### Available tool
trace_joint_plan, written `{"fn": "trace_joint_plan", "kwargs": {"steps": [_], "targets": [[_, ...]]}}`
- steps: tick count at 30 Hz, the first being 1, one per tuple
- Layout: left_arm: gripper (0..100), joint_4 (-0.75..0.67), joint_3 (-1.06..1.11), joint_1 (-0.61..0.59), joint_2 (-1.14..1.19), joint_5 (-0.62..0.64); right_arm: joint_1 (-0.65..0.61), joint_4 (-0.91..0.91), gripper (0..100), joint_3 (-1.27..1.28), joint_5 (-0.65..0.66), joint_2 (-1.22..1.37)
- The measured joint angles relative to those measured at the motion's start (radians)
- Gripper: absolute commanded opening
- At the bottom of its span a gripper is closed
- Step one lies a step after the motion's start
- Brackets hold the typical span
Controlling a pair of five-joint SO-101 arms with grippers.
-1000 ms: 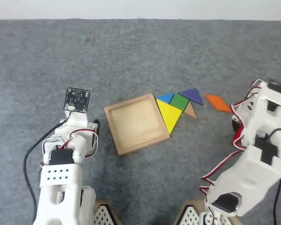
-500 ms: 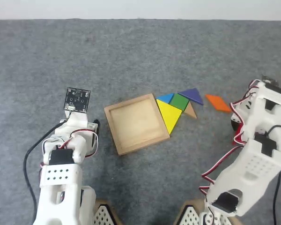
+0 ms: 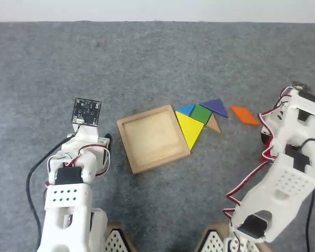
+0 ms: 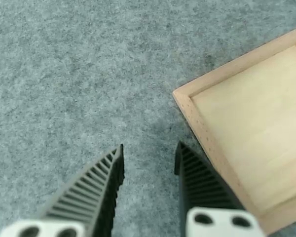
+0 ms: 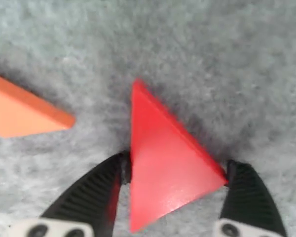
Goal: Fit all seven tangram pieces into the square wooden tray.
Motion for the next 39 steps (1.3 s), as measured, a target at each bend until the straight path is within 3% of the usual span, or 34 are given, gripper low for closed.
{"fn": "trace_joint_plan", "kwargs": {"steps": [26, 39], "targets": [[17, 0.0, 0.0, 0.0, 0.0, 0.0, -0.003, 0.084, 15.4, -0.048, -0.066, -0.021], [17, 0.0, 0.0, 0.0, 0.0, 0.0, -0.103, 0.198, 15.4, -0.048, -0.12, -0.17]]}}
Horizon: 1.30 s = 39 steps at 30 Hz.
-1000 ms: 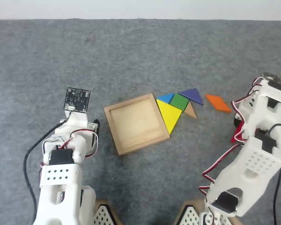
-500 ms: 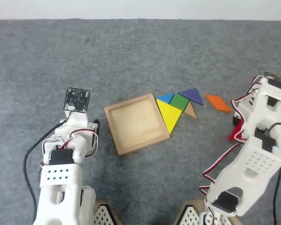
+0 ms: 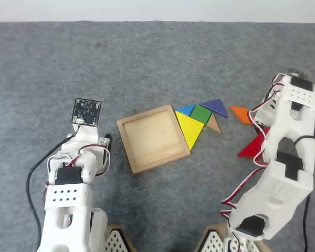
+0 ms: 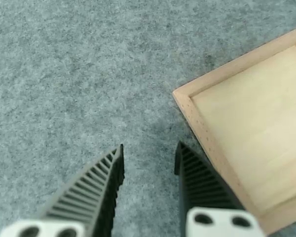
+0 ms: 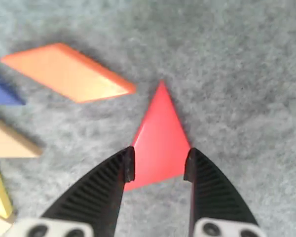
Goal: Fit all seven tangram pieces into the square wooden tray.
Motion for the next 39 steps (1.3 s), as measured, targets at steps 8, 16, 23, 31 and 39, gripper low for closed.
{"fn": "trace_joint_plan", "kwargs": {"steps": [8, 16, 23, 31, 39], "targets": [[17, 0.0, 0.0, 0.0, 0.0, 0.0, -0.012, 0.018, 15.4, 0.115, 0.0, -0.126], [17, 0.302, -0.193, 0.213, 0.003, -0.054, 0.21, 0.003, 15.4, 0.299, 0.106, -0.393], [17, 0.482, -0.483, 0.37, 0.017, -0.157, 0.358, -0.155, 15.4, 0.624, 0.196, -0.637], [17, 0.468, -0.529, 0.385, 0.219, -0.147, 0.169, -0.305, 20.0, 0.862, 0.11, -0.704], [17, 0.305, -0.353, 0.387, 0.241, -0.034, -0.104, -0.33, 32.8, 0.798, 0.075, -0.704]]}}
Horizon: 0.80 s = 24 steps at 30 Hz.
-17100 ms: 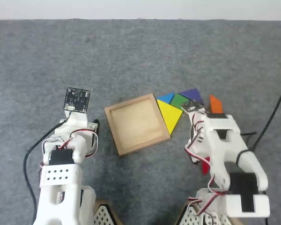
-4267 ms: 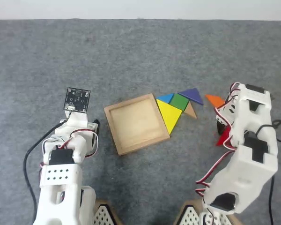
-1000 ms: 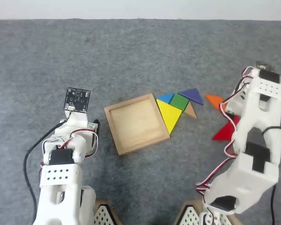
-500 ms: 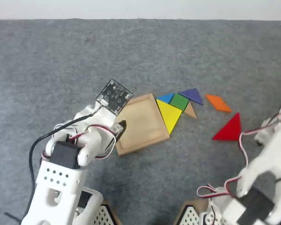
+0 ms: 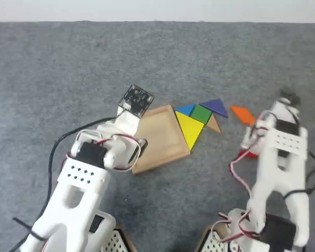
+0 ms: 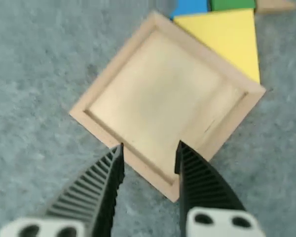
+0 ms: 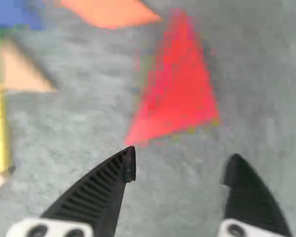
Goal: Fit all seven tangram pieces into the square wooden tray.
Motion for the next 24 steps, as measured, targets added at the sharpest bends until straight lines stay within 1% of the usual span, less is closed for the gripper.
{"fn": "trace_joint_plan", "kwargs": {"steps": [3, 6, 8, 11, 13, 14, 17, 20, 22, 24], "targets": [[17, -0.066, 0.092, 0.0, 0.006, 0.006, -0.003, -0.012, 32.8, -0.063, 0.27, 0.0], [17, -0.138, 0.141, 0.0, 0.009, 0.009, 0.02, -0.038, 32.8, -0.14, 0.592, 0.0], [17, -0.153, 0.143, 0.0, 0.009, 0.009, 0.034, -0.015, 32.9, -0.158, 0.848, 0.005], [17, -0.16, 0.143, 0.0, 0.009, 0.009, 0.034, 0.089, 33.1, -0.183, 1.272, 0.055], [17, -0.161, 0.144, 0.0, 0.009, 0.009, 0.034, 0.118, 33.2, -0.207, 1.505, 0.112], [17, -0.163, 0.147, 0.0, 0.009, 0.009, 0.034, 0.124, 33.2, -0.222, 1.597, 0.144], [17, -0.163, 0.152, 0.0, 0.009, 0.009, 0.035, 0.129, 33.2, -0.269, 1.807, 0.249], [17, -0.163, 0.175, 0.0, 0.009, 0.009, 0.074, 0.13, 33.2, -0.328, 2.021, 0.35], [17, -0.163, 0.189, -0.026, 0.009, 0.009, 0.106, 0.135, 33.2, -0.377, 2.143, 0.402], [17, -0.163, 0.195, -0.077, 0.009, 0.008, 0.144, 0.133, 33.2, -0.425, 2.256, 0.442]]}}
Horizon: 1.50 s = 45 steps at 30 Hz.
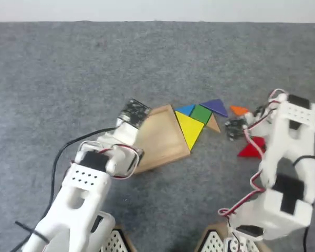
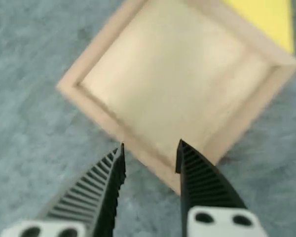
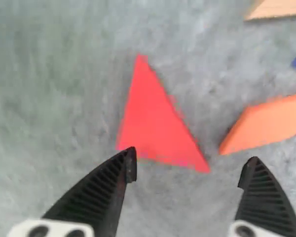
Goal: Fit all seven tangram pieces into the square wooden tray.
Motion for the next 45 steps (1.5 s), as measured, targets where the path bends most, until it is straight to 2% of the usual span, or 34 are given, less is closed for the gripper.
{"fn": "trace_joint_plan", "kwargs": {"steps": [5, 12, 25, 35, 39, 45], "targets": [[17, 0.0, 0.0, -0.153, 0.0, -0.032, 0.061, -0.017, 33.1, -0.081, 0.209, 0.068], [17, -0.025, 0.012, -0.253, 0.0, -0.038, 0.078, -0.054, 33.1, -0.092, 0.345, 0.187], [17, -0.043, 0.012, -0.272, 0.0, -0.038, 0.08, -0.068, 33.1, -0.06, 0.365, 0.233], [17, -0.043, 0.012, -0.272, 0.0, -0.038, 0.08, -0.071, 32.9, 0.155, 0.365, 0.101], [17, -0.043, 0.012, -0.272, 0.0, -0.038, 0.06, -0.075, 32.9, 0.265, 0.279, 0.017], [17, -0.043, 0.012, -0.273, 0.0, -0.038, 0.017, -0.253, 32.9, 0.373, -0.025, -0.032]]}}
